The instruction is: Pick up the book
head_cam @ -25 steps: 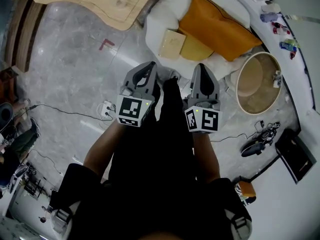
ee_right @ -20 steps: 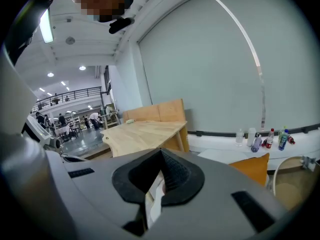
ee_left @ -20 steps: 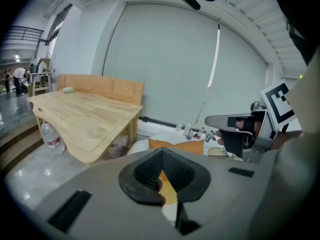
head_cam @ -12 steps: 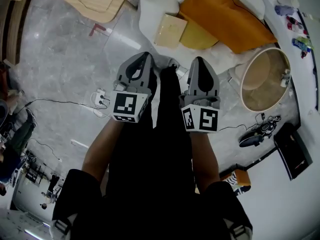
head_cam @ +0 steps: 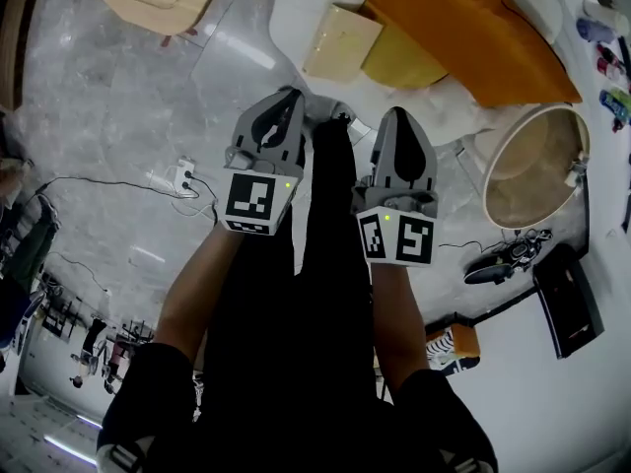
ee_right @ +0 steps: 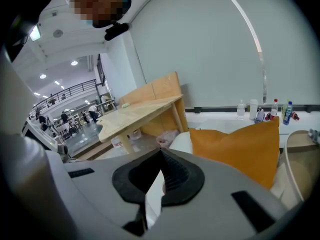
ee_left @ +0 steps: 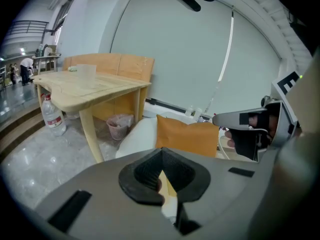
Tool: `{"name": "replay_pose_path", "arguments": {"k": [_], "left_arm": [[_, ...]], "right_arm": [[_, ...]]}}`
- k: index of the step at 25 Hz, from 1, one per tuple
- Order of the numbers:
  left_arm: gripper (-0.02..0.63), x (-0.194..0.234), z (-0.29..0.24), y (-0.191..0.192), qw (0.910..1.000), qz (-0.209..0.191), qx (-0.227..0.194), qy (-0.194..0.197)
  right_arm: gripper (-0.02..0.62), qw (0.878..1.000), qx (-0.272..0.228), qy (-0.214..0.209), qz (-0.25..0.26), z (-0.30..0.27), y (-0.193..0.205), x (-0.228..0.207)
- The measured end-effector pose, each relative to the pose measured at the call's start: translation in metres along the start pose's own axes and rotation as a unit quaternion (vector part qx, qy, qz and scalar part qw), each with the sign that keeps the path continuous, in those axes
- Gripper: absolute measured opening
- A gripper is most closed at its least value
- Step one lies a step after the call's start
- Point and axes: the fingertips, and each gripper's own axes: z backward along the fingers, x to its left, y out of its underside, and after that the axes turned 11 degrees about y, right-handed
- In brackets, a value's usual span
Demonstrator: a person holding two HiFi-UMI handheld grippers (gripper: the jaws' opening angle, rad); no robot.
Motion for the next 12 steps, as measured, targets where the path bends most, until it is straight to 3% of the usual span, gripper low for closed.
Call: {"name": "replay_pose_path", "arguments": {"k": [12], "left_arm": [[0.002, 0.038, -0.048, 0.072, 0.9993, 0.032, 0.018, 0.0]], "right_arm": [[0.003, 0.999, 0.045, 0.004, -0.009, -0.038, 0.086, -0.001]]}}
